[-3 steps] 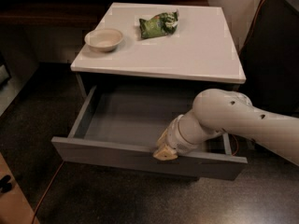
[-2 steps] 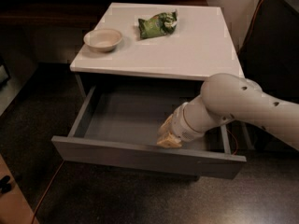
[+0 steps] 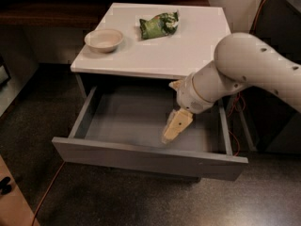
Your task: Place green jalapeno chip bag into top drawer
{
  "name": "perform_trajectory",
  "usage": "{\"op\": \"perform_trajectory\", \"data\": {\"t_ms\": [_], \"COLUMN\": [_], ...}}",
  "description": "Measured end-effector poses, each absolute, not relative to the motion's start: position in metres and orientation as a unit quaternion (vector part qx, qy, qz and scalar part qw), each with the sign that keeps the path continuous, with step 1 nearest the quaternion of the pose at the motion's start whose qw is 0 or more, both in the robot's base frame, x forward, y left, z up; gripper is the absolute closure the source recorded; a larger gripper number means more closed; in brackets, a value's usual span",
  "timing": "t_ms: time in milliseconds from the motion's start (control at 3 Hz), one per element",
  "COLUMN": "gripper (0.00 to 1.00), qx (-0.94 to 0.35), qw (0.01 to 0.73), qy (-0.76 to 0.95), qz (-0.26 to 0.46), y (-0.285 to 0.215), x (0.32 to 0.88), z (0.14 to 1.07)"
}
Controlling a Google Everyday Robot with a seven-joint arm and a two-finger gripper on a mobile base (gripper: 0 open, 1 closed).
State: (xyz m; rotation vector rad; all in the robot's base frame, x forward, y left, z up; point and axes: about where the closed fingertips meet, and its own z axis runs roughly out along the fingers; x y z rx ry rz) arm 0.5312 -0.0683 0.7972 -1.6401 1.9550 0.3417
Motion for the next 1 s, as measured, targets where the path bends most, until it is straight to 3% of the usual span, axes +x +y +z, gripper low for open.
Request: {"op": "perform_trajectory", "data": {"t_ms": [1000], "gripper": [0.0], "qx": [-0.509], "qw": [0.321], "qy": [0.777], "qz": [0.185], "y": [-0.099], "x": [0.669], "z": [0.867]}}
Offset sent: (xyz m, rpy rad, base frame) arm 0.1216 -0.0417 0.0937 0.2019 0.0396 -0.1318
